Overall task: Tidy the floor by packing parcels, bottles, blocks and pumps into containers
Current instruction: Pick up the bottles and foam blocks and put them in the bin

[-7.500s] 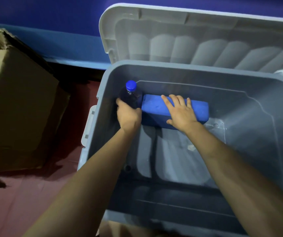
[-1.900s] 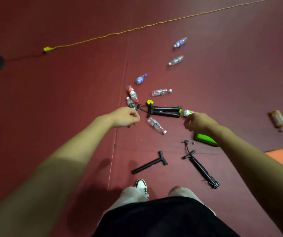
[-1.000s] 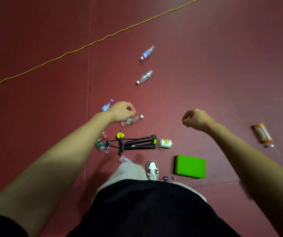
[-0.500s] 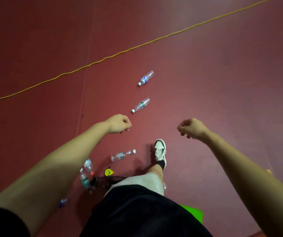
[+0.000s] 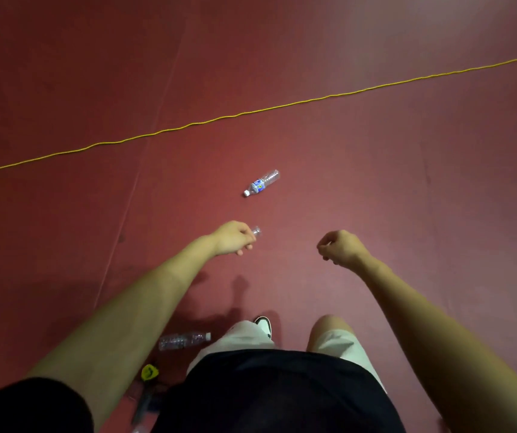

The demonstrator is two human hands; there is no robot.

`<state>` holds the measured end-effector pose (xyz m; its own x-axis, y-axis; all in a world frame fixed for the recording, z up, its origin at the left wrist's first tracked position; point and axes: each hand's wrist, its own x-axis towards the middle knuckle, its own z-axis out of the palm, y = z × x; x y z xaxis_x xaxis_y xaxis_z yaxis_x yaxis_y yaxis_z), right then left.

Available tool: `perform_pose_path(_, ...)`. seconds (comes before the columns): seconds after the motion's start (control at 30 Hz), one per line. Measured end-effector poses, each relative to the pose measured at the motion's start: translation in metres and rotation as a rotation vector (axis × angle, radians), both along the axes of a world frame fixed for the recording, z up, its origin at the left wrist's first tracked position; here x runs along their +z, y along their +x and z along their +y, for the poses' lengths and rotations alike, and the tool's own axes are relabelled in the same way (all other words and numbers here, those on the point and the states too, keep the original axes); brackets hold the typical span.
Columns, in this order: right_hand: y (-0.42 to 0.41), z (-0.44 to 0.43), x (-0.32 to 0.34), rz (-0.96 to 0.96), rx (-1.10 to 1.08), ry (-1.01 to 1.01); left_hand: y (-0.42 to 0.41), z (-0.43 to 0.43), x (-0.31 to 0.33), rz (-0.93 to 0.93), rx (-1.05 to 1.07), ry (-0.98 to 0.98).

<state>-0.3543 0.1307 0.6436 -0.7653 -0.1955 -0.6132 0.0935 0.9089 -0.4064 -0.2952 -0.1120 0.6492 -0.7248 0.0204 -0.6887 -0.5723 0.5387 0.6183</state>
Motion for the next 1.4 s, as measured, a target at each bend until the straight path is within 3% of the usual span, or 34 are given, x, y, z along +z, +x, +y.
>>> perform_pose_path(0.27, -0.140, -0.022, -0.050, -0.047, 0.140, 0.033, -0.084, -0.019, -0.042, -0.088, 0.308, 0.009)
perform_pose_path(0.43, -0.219, -0.042, -0.117, -0.059, 0.096, -0.023, -0.115, -0.042, -0.113, -0.200, 0.461, 0.002)
perform_pose_path(0.57, -0.266, -0.067, -0.204, -0.070, 0.032, -0.060, -0.140, -0.065, -0.199, -0.230, 0.494, -0.059)
perform_pose_path(0.73, -0.293, -0.116, -0.352, -0.119, -0.261, -0.231, -0.173, -0.101, -0.329, -0.120, 0.456, -0.144)
perform_pose_path(0.8, -0.300, -0.136, -0.410, -0.137, -0.277, -0.262, -0.180, -0.112, -0.383, -0.084, 0.439, -0.171)
perform_pose_path(0.97, -0.333, -0.176, -0.529, -0.198, -0.443, -0.450, -0.179, -0.128, -0.516, -0.033, 0.406, -0.135)
perform_pose_path(1.03, -0.344, -0.191, -0.574, -0.130, -0.477, -0.480, -0.176, -0.131, -0.563, -0.041, 0.377, -0.125)
perform_pose_path(1.13, -0.351, -0.207, -0.635, 0.027, -0.341, -0.385, -0.167, -0.130, -0.618, -0.056, 0.359, -0.081)
perform_pose_path(1.27, -0.371, -0.221, -0.675, 0.282, 0.034, -0.155, -0.162, -0.112, -0.671, -0.008, 0.336, -0.031)
perform_pose_path(1.4, -0.387, -0.240, -0.685, 0.346, 0.376, -0.081, -0.164, -0.099, -0.697, 0.018, 0.224, -0.112)
